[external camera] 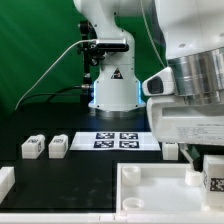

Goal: Assemble one leg

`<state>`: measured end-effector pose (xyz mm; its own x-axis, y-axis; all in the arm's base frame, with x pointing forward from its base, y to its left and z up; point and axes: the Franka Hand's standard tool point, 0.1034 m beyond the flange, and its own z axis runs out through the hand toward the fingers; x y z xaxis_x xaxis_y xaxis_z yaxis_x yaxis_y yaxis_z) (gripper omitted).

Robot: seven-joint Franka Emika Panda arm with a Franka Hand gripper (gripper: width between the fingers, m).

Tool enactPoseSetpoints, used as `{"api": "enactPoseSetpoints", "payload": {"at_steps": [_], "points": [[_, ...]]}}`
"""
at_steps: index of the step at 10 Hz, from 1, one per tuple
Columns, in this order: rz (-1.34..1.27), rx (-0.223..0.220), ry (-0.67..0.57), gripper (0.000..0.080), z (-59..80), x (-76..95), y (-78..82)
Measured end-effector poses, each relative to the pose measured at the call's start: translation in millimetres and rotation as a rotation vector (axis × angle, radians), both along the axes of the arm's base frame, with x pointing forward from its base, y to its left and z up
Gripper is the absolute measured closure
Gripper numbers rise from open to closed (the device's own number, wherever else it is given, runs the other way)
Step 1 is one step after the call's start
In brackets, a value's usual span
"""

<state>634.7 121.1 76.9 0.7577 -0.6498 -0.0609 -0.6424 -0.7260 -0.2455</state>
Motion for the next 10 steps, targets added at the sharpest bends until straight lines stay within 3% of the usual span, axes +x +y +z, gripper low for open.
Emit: {"api": "enactPoseSetpoints", "payload": {"at_steps": [3,4,5,7,9,10], "points": [[0.597,-0.127,-0.106,0.0151,-1.1,3.0,-11.7],[0.551,-0.119,-0.099,0.0271,-1.4,3.0,-12.4],[0.555,-0.120,-0.099,0.0271,-1.4,2.8,-11.5],[0.367,-0.100,-0.060,0.0508,-1.9,2.6,-13.0],[0.105,-0.076,-0.005,0.0508,-2.5,2.0,-15.5],[-0.156,-0.054,0.054,0.0507,-2.8,0.2,-16.1]]}}
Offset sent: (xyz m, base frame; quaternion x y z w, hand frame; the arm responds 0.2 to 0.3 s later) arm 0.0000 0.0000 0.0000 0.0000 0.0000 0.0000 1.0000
